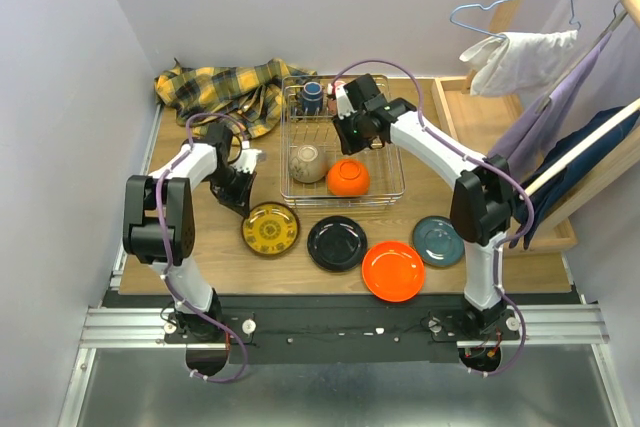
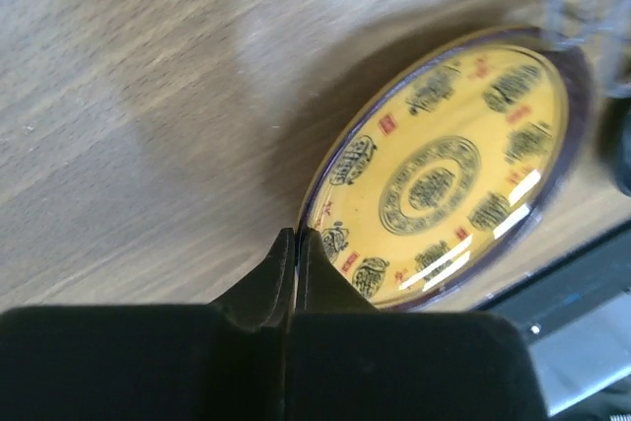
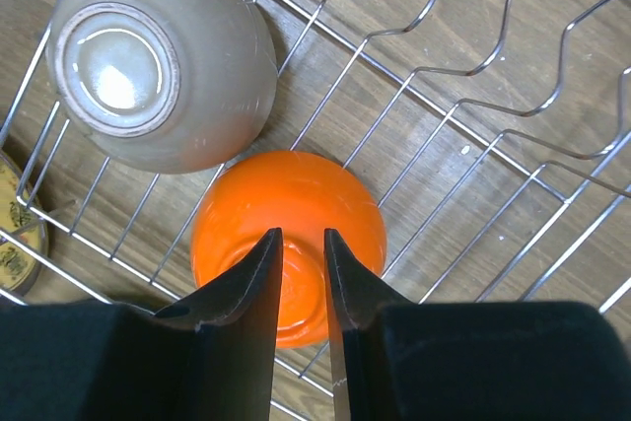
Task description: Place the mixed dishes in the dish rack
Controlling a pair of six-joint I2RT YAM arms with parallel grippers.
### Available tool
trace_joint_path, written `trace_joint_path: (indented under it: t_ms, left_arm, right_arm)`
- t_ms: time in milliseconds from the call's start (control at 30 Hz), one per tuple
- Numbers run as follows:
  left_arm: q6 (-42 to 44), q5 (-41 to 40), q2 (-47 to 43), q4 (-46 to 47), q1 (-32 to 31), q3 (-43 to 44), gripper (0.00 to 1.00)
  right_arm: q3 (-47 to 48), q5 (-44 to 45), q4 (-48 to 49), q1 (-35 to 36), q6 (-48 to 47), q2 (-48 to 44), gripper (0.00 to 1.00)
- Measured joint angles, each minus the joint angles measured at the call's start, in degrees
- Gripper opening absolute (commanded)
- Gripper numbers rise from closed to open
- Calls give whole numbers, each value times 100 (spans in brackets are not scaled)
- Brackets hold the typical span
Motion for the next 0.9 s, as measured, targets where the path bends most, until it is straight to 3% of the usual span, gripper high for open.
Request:
trace_joint_path:
  t_ms: [200, 267, 533, 900]
  left_arm:
    - [243, 295, -293, -621, 0, 610, 0]
    - [564, 293, -575, -962, 2, 955, 0]
    - [1694, 299, -984, -2124, 221, 2061, 0]
    - [2092, 420, -1019, -2590, 273, 2855, 0]
  right_arm:
    - [0, -175, -4, -2, -151, -262, 52]
    - [39, -640, -11, -4, -236, -424, 55]
    - [151, -2608, -26, -7, -328, -660, 56]
    - [1069, -4266, -79, -4, -170, -28, 56]
